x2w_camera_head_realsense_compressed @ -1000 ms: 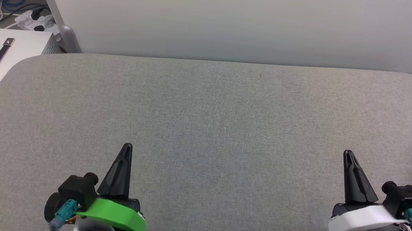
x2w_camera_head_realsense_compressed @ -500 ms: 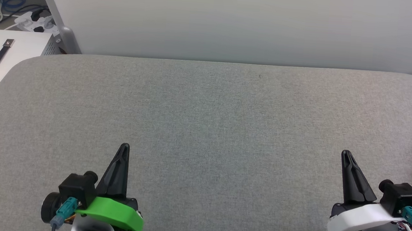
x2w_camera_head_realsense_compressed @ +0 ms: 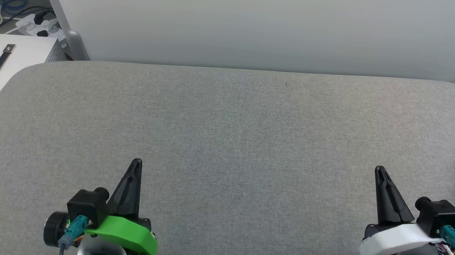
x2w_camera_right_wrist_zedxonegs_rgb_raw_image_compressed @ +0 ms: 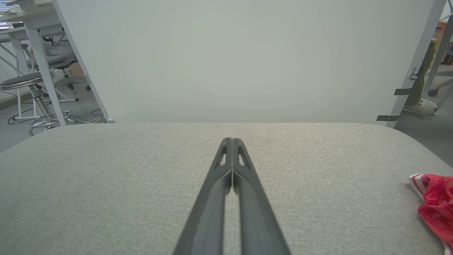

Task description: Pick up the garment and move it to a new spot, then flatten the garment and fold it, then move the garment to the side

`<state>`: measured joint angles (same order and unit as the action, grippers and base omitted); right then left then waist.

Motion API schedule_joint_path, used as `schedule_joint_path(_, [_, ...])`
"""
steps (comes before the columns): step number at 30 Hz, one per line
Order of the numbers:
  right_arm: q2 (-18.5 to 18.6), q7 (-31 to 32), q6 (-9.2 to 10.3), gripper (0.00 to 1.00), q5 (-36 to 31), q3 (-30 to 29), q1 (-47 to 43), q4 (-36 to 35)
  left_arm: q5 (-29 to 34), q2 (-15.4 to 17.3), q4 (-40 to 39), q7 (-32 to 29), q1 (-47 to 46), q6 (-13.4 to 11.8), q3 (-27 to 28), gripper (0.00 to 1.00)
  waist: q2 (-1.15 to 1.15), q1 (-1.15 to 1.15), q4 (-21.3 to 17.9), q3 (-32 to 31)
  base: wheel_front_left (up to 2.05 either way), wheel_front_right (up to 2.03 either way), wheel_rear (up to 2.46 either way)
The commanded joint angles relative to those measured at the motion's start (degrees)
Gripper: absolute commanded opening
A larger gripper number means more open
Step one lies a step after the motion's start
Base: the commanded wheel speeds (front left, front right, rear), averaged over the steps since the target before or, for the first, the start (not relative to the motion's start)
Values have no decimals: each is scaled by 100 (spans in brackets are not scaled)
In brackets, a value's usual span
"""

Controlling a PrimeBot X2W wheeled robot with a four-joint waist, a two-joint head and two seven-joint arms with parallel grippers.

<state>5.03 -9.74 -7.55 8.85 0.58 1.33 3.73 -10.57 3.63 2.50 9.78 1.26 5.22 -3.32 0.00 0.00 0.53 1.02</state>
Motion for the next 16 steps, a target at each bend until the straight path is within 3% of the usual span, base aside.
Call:
schedule_joint_path(1, [-30,48,2,0,-62,-3,-46,-45,79,-25,-47,-40,-40,-51,28,0,0,0,-1,-2,0,0,0])
schedule_joint_path(16, [-64,219,3,0,-214,-13,-62,-106,259,-35,-84,-213,-56,-138,84,0,0,0,-10,-20,0,0,0])
